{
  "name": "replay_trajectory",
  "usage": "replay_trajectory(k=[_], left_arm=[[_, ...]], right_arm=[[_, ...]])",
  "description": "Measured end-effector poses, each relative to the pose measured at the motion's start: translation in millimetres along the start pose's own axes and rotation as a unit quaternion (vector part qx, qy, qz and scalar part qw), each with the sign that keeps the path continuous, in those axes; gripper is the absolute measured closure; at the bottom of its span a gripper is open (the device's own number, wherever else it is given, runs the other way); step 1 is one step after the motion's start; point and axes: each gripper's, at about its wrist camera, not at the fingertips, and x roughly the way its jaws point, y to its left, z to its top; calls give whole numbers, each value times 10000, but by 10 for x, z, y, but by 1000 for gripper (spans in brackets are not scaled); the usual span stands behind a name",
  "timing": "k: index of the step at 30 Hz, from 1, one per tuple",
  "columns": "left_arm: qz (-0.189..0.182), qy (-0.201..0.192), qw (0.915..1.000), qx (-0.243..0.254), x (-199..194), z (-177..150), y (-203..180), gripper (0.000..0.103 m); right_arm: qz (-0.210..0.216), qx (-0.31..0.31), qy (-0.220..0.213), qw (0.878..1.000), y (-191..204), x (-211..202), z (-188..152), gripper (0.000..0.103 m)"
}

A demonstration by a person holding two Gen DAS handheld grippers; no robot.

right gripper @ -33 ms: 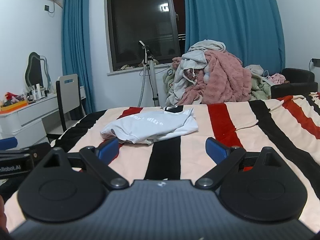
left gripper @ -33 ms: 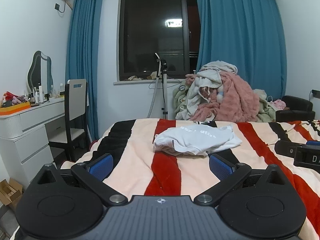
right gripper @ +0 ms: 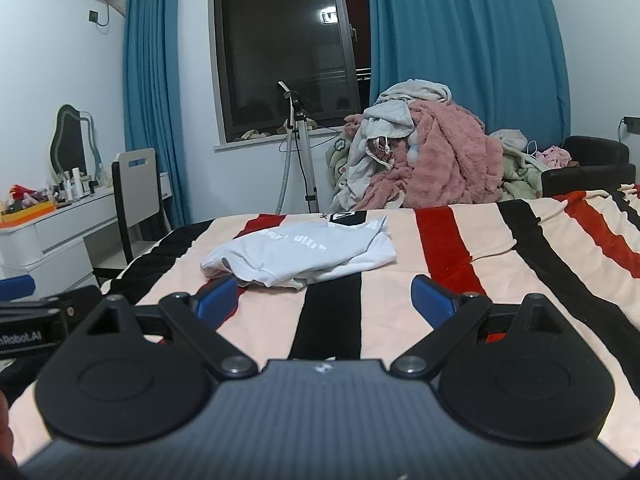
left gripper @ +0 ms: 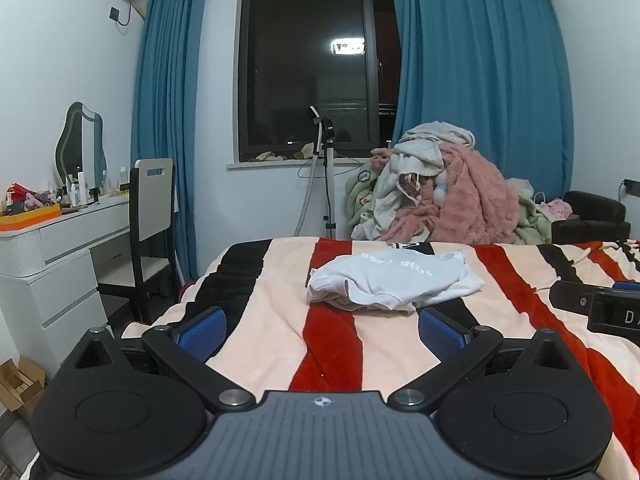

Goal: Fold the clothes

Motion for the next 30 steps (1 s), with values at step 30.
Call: replay_trajectory(k=[30], left_arm=[[-214,102,9997,-35,57,-49,-14,0]], right_arm=[[-2,8,85,10000,1,4,6,8]])
